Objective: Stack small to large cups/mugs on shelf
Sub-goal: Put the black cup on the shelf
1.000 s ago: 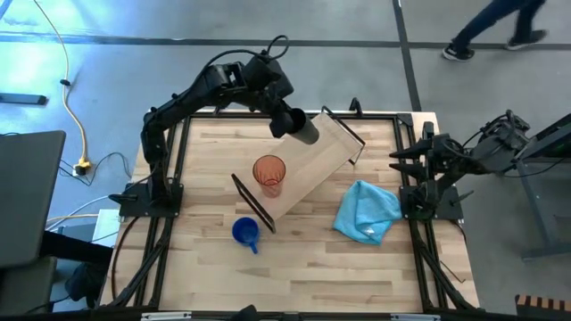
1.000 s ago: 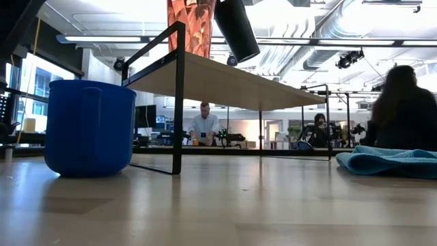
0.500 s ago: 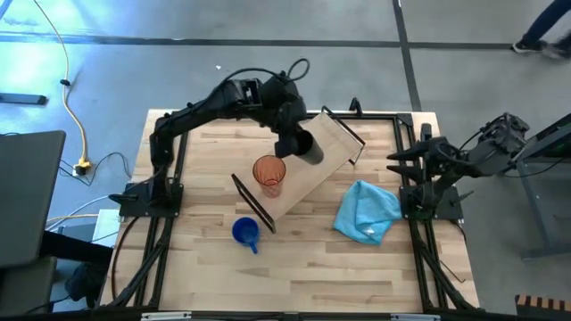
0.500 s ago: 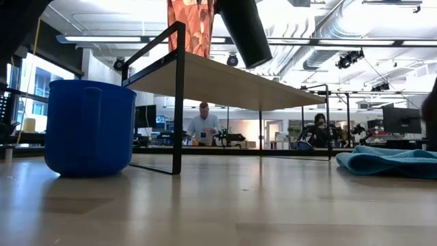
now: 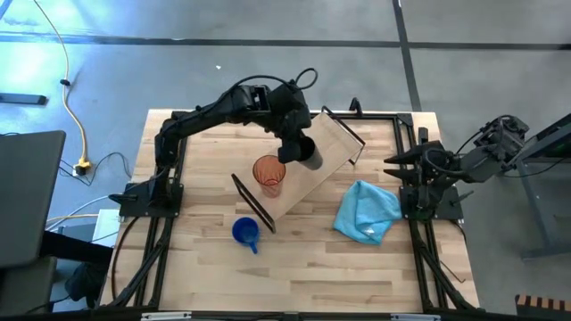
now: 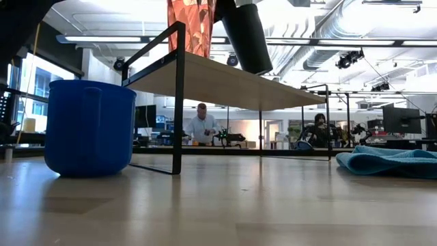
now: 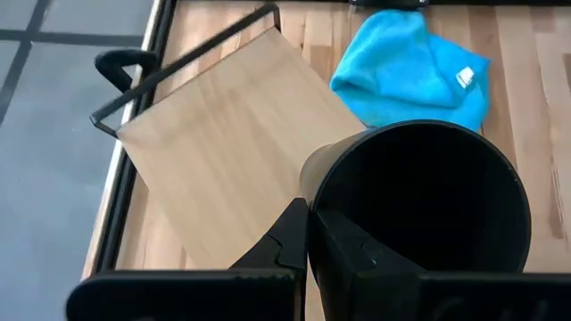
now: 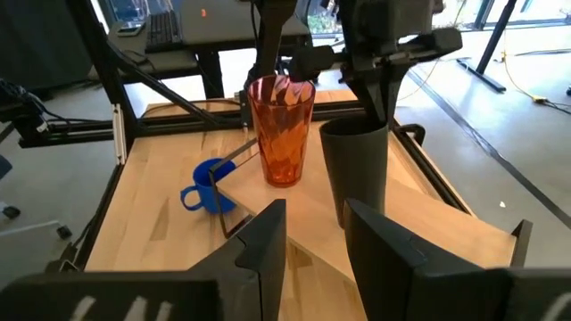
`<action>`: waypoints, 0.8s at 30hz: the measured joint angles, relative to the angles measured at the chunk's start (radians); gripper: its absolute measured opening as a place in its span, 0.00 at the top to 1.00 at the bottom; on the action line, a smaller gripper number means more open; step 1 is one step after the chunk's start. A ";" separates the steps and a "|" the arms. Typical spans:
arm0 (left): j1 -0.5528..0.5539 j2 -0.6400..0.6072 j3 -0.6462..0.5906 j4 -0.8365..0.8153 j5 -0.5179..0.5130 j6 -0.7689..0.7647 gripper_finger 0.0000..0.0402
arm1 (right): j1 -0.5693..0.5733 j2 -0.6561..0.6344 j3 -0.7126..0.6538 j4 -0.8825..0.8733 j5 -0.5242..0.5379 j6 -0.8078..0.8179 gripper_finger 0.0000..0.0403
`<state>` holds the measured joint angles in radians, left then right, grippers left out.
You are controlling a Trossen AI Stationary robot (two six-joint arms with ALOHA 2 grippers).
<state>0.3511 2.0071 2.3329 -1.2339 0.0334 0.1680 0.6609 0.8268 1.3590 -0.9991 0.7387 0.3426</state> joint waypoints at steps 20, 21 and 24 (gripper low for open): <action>0.000 0.000 0.000 -0.102 -0.038 -0.008 1.00 | 0.000 0.022 0.000 -0.006 0.012 0.016 0.74; 0.000 0.000 0.000 -0.103 -0.038 -0.009 1.00 | 0.000 0.023 0.000 -0.006 0.013 0.016 0.74; 0.000 0.000 0.000 -0.110 -0.038 -0.016 1.00 | 0.000 0.029 0.000 -0.006 0.013 0.016 0.74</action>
<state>0.3515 2.0068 2.3325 -1.3441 -0.0048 0.1520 0.6609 0.8559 1.3590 -1.0054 0.7515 0.3590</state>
